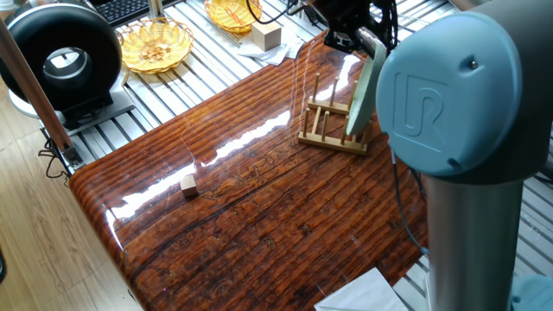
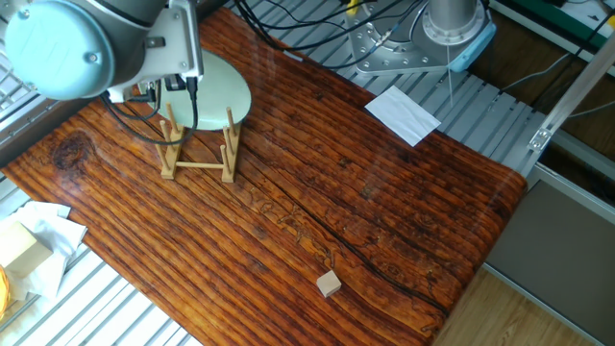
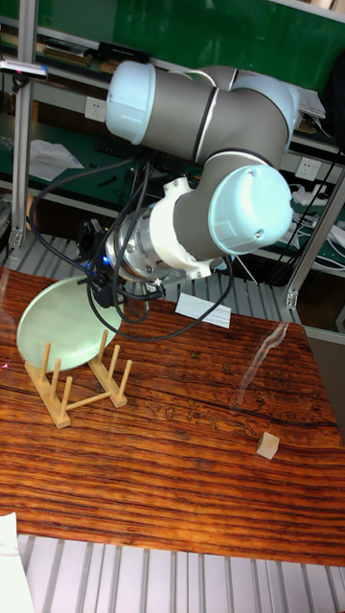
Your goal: Put the dish on the dish rack
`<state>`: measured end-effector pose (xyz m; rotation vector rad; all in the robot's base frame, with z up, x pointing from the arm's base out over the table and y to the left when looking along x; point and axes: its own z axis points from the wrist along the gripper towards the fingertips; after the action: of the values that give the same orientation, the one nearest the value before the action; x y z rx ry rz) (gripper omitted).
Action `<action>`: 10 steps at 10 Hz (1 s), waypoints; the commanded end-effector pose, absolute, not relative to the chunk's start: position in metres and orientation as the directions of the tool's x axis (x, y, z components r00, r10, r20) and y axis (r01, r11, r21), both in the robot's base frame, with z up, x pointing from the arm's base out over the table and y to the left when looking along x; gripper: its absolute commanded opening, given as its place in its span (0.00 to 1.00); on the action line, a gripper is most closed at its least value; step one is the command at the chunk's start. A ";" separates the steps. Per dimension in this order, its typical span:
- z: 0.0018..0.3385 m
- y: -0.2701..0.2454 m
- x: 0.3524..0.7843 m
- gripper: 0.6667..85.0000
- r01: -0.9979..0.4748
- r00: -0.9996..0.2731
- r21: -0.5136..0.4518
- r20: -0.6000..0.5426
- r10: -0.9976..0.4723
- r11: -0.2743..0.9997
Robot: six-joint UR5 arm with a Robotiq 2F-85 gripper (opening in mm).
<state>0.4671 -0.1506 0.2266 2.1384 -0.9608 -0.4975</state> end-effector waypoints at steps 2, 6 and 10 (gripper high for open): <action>0.214 -0.132 0.482 0.38 -0.531 0.630 0.708 -0.039 -0.776 -0.466; 0.210 -0.103 0.508 0.38 -0.685 0.509 0.631 0.057 -0.859 -0.364; 0.255 -0.067 0.564 0.23 -0.898 0.137 0.439 0.333 -0.933 0.024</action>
<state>0.5410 -0.0957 0.2331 2.0367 -1.4571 -0.2018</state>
